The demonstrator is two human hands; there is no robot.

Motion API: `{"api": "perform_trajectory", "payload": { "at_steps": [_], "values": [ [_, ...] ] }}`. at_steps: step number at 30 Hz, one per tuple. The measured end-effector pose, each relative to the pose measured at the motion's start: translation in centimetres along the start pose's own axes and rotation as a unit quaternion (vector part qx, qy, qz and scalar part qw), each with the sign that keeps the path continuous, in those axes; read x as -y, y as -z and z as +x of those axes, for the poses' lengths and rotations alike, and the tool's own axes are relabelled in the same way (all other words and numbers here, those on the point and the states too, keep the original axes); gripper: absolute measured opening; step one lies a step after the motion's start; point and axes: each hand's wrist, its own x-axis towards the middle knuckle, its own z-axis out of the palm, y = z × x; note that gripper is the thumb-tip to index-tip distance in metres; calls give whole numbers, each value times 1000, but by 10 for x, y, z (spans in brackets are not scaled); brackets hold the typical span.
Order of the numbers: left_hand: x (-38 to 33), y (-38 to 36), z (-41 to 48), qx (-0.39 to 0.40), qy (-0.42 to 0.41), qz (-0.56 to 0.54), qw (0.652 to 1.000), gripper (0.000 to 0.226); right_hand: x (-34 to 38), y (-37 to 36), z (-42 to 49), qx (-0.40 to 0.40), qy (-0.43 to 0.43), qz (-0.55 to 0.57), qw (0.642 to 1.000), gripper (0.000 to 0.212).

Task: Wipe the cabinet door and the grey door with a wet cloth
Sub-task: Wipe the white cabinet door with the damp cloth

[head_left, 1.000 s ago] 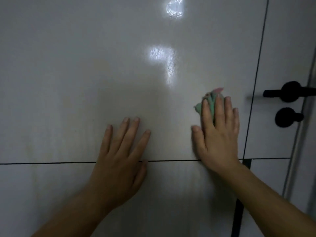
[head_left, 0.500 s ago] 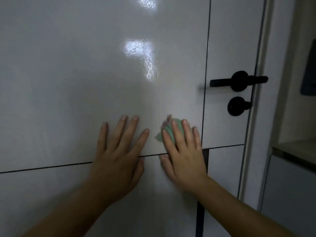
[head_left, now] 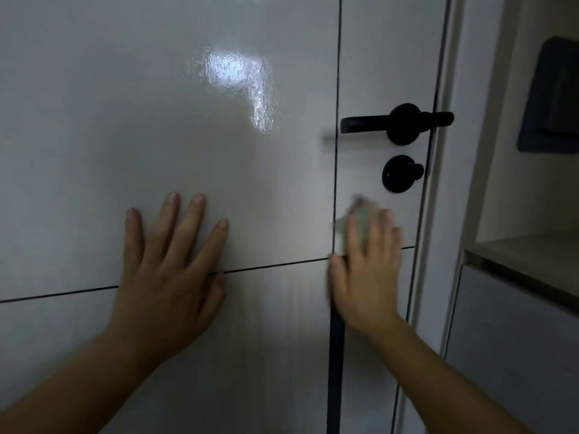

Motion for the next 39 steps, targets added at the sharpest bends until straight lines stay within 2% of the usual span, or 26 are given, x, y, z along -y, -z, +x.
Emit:
{"api": "perform_trajectory", "payload": {
  "at_steps": [2,3,5,8,10,12,13,15,16,20,23,25,28,32,34,36,39],
  "values": [
    [-1,-2,1,-1,3,0,1000,64,-10,2,6,-26,-121,36,992,68],
    [-2,-3,1,-1,4,-1,1000,64,-6,0,3,-32,-135,53,989,68],
    [-2,-4,0,5,5,-3,1000,65,14,-7,-19,-20,-85,67,994,69],
    [0,-3,1,15,-5,-12,1000,66,37,-19,-53,19,46,35,998,67],
    [4,1,0,23,-14,-23,999,66,42,-19,-46,15,115,20,993,64],
    [11,6,-4,28,-19,-49,998,67,52,-14,-18,-8,137,14,990,63],
    [16,9,-8,27,-14,-61,998,67,59,-10,-2,-20,115,15,993,63],
    [30,15,-23,15,26,-63,998,66,83,-8,15,-36,52,31,997,65],
    [38,18,-34,7,60,-57,997,66,98,-8,13,-30,59,35,997,66],
    [77,24,-92,18,219,-8,976,69,148,-24,-24,17,263,38,964,64],
    [104,25,-129,46,329,7,943,69,193,-20,3,21,323,35,945,67],
    [118,27,-145,49,365,-4,930,69,230,-13,40,8,316,29,948,66],
    [131,27,-159,32,356,-24,934,66,280,-11,64,-13,293,33,956,67],
    [143,28,-179,12,316,-54,947,63,294,-30,13,47,468,32,882,69],
    [153,29,-193,9,325,-57,944,63,290,-29,15,51,507,14,860,67],
    [162,30,-202,3,354,-44,934,63,299,-23,41,25,492,-4,870,65],
    [171,27,-206,6,367,-39,929,63,335,-13,89,-24,393,-1,919,62]
  ]
}}
